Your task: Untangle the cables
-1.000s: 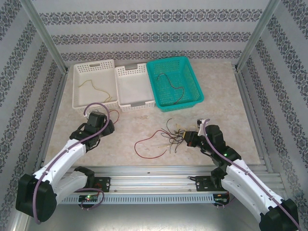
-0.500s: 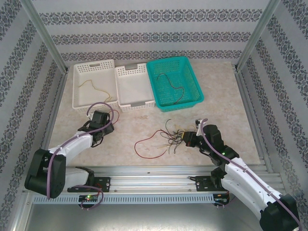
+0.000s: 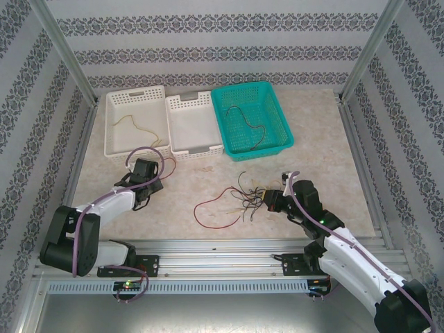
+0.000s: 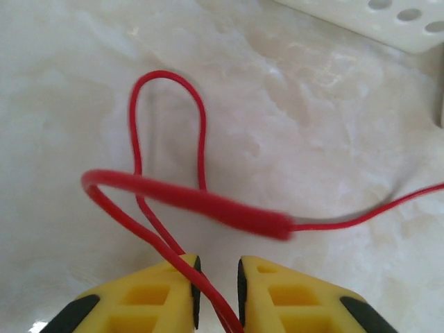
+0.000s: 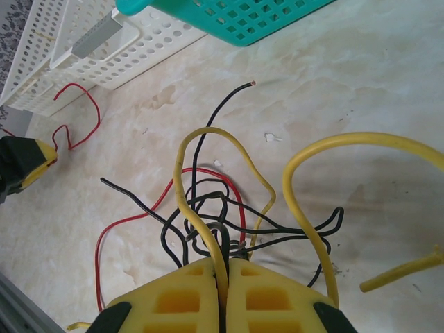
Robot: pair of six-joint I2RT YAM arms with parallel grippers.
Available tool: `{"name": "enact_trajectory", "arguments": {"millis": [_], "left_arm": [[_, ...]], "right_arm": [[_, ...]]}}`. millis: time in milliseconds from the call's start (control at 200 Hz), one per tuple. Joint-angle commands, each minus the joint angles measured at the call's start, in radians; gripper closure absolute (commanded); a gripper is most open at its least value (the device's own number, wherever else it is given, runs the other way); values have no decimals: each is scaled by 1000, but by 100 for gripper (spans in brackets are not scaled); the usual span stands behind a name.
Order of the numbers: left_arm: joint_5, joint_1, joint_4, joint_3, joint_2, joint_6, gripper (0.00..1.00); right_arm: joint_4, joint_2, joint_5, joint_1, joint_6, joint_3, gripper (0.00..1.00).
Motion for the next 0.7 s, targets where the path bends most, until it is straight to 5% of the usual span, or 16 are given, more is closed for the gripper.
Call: {"name": "enact_trajectory", "arguments": {"millis": [0, 300, 694], "left_arm": [[10, 13, -7, 0, -50, -8, 83], [29, 13, -113, -33, -191, -24, 100], [101, 13, -277, -44, -397, -26, 100]], "right_arm": [[30, -8, -5, 15, 16, -11, 100], [27, -32, -5, 19, 28, -25, 100], [2, -74, 14, 23, 44, -38, 100]]}}
